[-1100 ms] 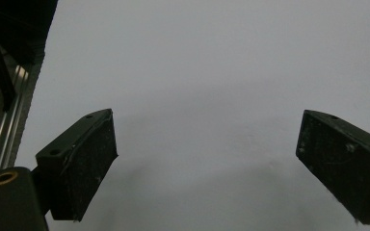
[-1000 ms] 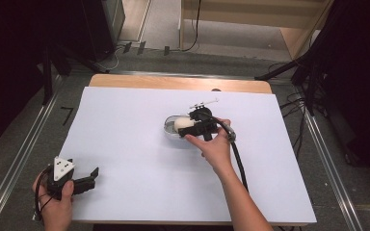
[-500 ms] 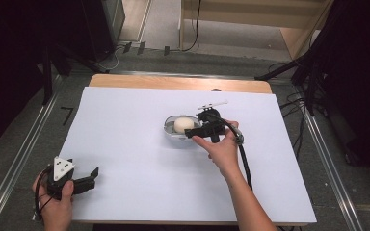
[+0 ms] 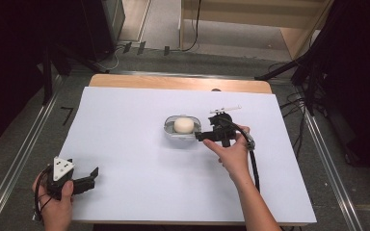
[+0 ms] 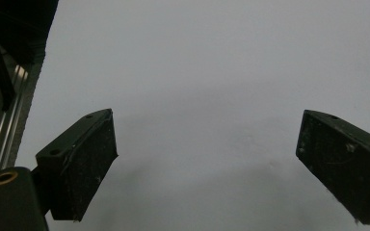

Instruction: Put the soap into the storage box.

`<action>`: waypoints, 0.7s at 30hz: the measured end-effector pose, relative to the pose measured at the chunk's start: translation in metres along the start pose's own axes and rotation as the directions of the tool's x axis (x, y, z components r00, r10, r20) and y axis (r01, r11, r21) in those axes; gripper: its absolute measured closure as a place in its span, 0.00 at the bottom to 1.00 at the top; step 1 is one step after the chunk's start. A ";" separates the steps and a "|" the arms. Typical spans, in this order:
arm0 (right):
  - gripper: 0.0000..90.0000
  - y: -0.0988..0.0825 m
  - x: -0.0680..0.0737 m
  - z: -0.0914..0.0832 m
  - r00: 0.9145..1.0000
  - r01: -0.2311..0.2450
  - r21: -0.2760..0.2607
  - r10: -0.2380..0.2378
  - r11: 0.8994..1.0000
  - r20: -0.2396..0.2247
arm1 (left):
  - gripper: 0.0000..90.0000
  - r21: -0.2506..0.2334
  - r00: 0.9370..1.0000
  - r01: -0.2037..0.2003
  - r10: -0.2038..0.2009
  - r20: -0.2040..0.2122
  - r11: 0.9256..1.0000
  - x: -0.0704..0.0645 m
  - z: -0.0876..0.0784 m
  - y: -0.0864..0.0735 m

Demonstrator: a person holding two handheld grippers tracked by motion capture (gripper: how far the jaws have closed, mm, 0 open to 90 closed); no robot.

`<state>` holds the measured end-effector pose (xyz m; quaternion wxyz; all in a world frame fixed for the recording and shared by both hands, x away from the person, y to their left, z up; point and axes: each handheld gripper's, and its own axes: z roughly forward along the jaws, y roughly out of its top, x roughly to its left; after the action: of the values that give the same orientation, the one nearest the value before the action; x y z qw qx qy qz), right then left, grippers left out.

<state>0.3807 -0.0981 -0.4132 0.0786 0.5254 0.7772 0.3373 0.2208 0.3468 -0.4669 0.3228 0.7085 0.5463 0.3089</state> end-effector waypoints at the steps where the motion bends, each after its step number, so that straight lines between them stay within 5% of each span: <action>1: 0.27 0.000 0.000 0.000 1.000 0.000 0.000 0.000 1.000 0.000 | 0.09 0.000 1.000 0.000 0.000 0.000 1.000 0.000 0.000 0.000; 21: 0.16 -0.032 -0.018 -0.014 1.000 0.024 -0.040 -0.025 0.999 -0.015 | 0.09 0.001 1.000 -0.002 0.002 -0.001 1.000 0.000 0.000 0.000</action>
<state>0.3581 -0.1268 -0.4263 0.0871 0.5116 0.7772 0.3558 0.2206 0.3466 -0.4668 0.3220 0.7091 0.5458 0.3092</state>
